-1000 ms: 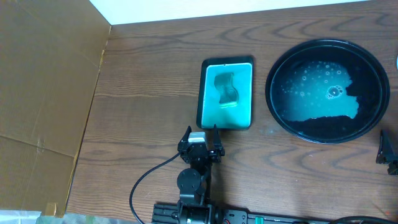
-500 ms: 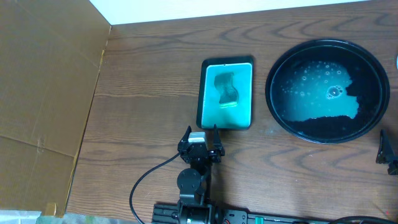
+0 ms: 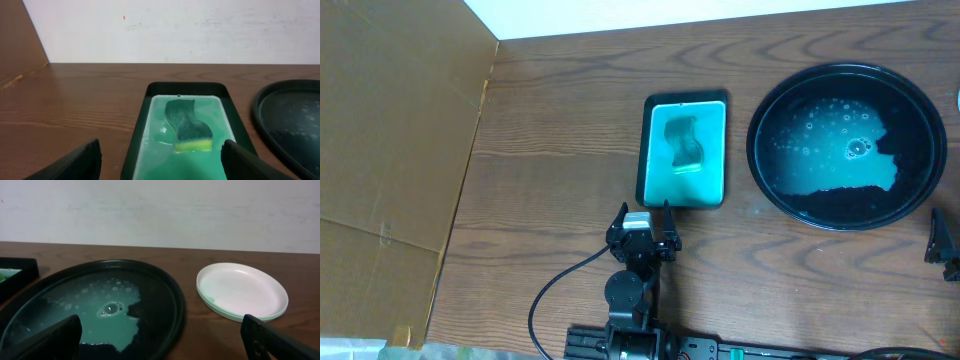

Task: Clean dirty plates on tray and stack at the side

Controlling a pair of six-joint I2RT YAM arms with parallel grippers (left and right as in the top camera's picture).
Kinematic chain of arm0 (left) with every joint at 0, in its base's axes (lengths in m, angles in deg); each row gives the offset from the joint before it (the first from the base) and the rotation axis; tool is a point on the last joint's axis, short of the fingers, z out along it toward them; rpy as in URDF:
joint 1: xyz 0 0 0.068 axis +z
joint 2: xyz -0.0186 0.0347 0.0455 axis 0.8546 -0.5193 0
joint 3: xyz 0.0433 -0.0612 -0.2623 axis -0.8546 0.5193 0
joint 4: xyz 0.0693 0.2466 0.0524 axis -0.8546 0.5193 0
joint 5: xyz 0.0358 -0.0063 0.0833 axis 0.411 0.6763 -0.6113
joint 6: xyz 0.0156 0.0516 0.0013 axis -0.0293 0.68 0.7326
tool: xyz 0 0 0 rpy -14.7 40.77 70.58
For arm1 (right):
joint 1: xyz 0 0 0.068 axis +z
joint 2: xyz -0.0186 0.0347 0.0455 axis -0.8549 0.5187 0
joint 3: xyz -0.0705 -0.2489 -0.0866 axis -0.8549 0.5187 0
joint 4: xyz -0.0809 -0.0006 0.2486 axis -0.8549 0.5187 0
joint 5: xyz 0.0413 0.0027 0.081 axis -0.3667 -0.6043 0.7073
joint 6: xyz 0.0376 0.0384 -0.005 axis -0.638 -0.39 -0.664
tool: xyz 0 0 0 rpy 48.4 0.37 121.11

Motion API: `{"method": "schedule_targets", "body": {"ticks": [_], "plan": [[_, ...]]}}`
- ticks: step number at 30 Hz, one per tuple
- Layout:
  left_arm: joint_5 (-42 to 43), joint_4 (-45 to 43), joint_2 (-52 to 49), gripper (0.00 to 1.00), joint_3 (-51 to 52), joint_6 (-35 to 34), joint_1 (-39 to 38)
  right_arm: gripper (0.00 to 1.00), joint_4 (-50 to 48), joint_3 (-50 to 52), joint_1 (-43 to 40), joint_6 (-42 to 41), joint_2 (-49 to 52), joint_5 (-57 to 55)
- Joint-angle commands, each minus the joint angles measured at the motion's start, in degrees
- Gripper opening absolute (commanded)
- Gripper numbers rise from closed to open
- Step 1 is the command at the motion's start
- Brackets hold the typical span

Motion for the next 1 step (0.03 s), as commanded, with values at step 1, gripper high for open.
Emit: {"method": "schedule_targets", "body": {"ticks": [1], "plan": [[0.72,1.49,0.35,0.77,1.62,0.74,0.42,0.99,0.24,0.09,0.26,0.87,-0.31,-0.24]]}}
